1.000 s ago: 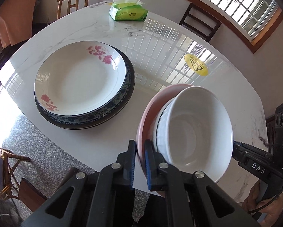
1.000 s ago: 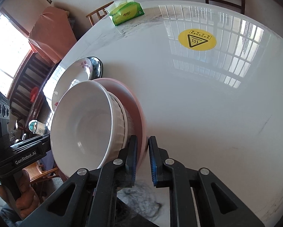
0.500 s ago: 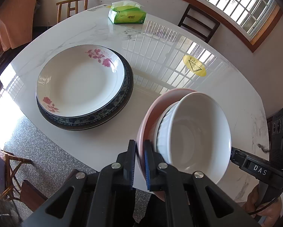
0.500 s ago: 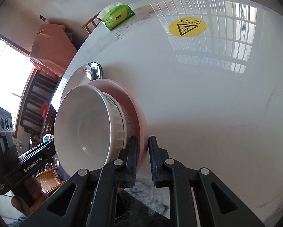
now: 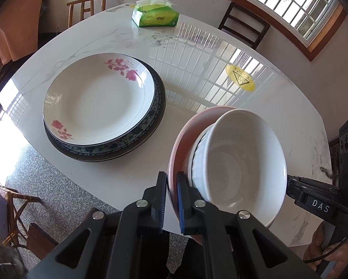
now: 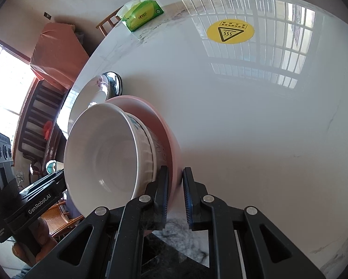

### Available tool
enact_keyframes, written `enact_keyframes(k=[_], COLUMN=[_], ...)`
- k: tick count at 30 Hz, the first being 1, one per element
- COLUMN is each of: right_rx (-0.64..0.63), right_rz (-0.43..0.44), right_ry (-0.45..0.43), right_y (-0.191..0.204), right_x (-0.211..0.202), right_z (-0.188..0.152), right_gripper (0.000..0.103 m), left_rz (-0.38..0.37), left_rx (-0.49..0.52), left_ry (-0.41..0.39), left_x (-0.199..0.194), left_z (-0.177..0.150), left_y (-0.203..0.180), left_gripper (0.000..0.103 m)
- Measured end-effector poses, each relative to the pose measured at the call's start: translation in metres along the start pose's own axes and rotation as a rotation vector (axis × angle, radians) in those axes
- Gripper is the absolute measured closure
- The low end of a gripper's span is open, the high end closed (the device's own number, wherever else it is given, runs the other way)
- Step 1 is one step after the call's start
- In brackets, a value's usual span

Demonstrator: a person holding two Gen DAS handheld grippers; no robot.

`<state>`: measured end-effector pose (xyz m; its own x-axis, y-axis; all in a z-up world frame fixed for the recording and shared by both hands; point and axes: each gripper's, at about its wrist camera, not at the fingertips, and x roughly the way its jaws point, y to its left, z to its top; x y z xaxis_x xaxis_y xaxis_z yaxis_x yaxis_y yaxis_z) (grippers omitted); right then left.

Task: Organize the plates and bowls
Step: 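Lift the nested bowls with both grippers toward the plate stack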

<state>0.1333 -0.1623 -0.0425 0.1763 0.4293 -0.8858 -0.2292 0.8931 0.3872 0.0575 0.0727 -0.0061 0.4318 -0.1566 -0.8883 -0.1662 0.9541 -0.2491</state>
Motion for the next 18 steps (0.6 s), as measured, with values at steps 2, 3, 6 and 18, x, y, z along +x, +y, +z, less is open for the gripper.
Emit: enact_keyframes(k=[2,3,6,18], right_rx=[-0.014,-0.027,-0.019,0.06], right_rz=[-0.014,-0.018,0.011,0.079], right_ry=[0.001,-0.001,-0.013,-0.025], right_y=[0.003,0.003,-0.001,-0.016], right_x=[0.001,0.001,-0.001,-0.003], right_z=[0.001,0.002,0.001,-0.005], right_gripper=[0.089,0.089,0.088,0.088], left_rz=[-0.026,-0.036,-0.027,-0.013], left_rx=[-0.035,-0.054,-0.039,-0.024], left_ry=[-0.003,-0.003,-0.011,-0.016], left_x=[0.001,0.002,0.0,-0.008], left_z=[0.0,0.001,0.0,0.005], left_y=[0.006,0.009,0.007,-0.002], left_gripper=[0.096,0.097,0.097,0.097])
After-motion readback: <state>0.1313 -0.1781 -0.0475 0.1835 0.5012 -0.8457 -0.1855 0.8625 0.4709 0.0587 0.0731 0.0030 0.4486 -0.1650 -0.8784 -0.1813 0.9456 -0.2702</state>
